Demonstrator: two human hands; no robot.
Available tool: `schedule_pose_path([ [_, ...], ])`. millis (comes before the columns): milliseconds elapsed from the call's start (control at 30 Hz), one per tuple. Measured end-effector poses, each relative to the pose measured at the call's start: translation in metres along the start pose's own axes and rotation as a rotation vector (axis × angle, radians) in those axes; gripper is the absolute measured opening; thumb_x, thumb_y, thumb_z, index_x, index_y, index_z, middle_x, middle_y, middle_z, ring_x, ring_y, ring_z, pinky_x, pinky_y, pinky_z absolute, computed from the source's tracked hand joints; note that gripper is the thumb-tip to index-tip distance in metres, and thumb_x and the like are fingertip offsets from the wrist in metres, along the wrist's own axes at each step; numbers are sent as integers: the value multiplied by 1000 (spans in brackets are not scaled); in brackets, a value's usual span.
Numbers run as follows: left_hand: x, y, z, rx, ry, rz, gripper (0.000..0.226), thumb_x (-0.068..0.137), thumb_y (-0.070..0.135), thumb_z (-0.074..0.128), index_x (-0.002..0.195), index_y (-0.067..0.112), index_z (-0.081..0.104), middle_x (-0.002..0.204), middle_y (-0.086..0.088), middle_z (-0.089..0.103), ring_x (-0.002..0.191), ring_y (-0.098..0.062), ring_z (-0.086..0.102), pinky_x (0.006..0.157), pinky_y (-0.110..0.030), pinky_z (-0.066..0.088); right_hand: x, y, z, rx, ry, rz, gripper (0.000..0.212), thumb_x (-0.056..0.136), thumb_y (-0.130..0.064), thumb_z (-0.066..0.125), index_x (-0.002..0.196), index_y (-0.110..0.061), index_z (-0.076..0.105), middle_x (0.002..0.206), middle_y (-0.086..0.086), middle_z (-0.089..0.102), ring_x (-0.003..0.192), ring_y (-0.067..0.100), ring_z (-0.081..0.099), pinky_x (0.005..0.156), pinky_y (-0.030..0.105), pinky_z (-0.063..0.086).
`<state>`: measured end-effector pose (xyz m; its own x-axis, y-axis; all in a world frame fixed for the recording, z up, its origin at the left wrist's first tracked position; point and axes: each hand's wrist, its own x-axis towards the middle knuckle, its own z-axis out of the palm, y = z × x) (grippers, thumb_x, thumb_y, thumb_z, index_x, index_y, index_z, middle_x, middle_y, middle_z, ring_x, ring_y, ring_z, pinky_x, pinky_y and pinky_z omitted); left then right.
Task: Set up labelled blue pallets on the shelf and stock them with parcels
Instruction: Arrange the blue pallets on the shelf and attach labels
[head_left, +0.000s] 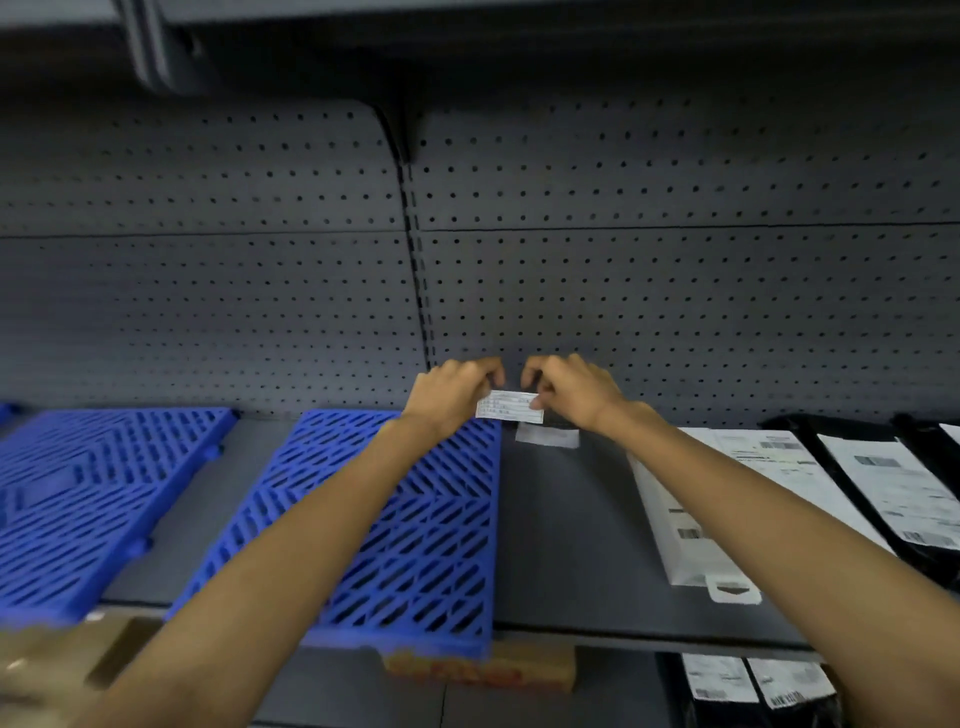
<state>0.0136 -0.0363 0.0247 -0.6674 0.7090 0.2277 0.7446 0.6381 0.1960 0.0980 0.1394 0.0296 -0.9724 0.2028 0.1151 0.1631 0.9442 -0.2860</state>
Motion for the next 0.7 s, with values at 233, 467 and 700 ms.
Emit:
schedule_pose_path([
  [233, -93, -78, -45, 37, 69, -190, 22, 96, 19, 50, 111, 32, 60, 107, 2, 68, 99, -29, 62, 76, -37, 46, 13, -112, 35, 83, -45, -196, 26, 84, -22, 75, 104, -27, 58, 64, -12, 58, 73, 14, 56, 63, 30, 39],
  [467, -218, -185, -98, 69, 147, -387, 26, 94, 20, 50, 116, 31, 57, 110, 2, 67, 104, -29, 62, 76, -41, 50, 14, -281, 73, 89, -130, -400, 33, 85, -21, 73, 112, -28, 55, 72, -10, 65, 76, 17, 59, 70, 34, 46],
  [700, -345, -293, -158, 110, 222, -462, 22, 94, 14, 50, 113, 26, 54, 101, 6, 66, 95, -25, 61, 66, -38, 45, -4, -455, 107, 78, -185, -535, 26, 83, -21, 72, 98, -23, 51, 83, -7, 69, 83, 18, 60, 68, 34, 40],
])
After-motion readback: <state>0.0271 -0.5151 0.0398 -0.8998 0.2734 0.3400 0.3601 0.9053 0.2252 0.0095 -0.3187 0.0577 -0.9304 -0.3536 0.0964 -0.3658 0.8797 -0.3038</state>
